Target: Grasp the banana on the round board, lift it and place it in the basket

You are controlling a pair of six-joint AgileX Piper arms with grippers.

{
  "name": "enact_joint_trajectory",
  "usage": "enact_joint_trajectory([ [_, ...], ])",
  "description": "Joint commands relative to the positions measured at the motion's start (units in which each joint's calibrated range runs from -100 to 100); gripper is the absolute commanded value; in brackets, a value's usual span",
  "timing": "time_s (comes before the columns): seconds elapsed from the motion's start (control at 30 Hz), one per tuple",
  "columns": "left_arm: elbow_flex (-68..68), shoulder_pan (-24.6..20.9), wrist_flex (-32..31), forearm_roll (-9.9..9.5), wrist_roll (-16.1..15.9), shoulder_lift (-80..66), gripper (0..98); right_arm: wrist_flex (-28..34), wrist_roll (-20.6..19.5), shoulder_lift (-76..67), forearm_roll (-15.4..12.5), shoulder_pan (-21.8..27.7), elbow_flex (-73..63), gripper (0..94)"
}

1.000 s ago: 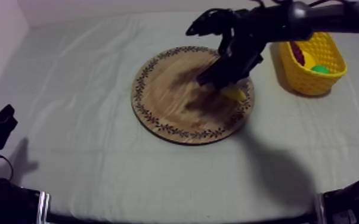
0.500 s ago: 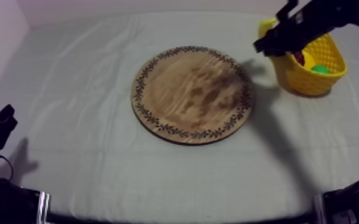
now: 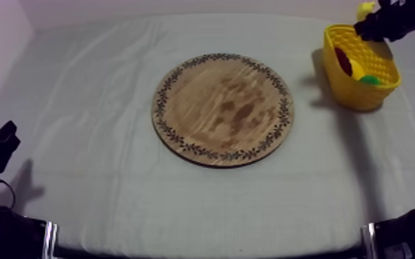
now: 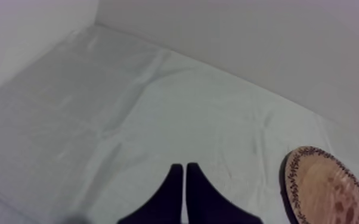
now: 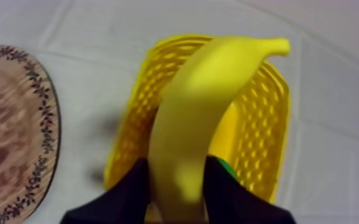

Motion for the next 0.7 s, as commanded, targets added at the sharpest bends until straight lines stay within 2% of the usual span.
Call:
enact_joint_trajectory([
  [0.0,0.04,-0.01,0.01,0.00,-0.02,0.03,0.1,-0.74,0.08,1.55,-0.03,0.90,-0.03,31.5],
  [0.5,0.04,-0.01,0.01,0.00,-0.02,0.03,0.1,-5.21,0.22,14.46,-0.33,3.20,-2.19,32.3],
  [0.67,0.04,-0.01,0.01,0.00,-0.02,0.03,0.1,-6.17,-1.78,15.71,1.84,2.96,-1.94,47.3],
])
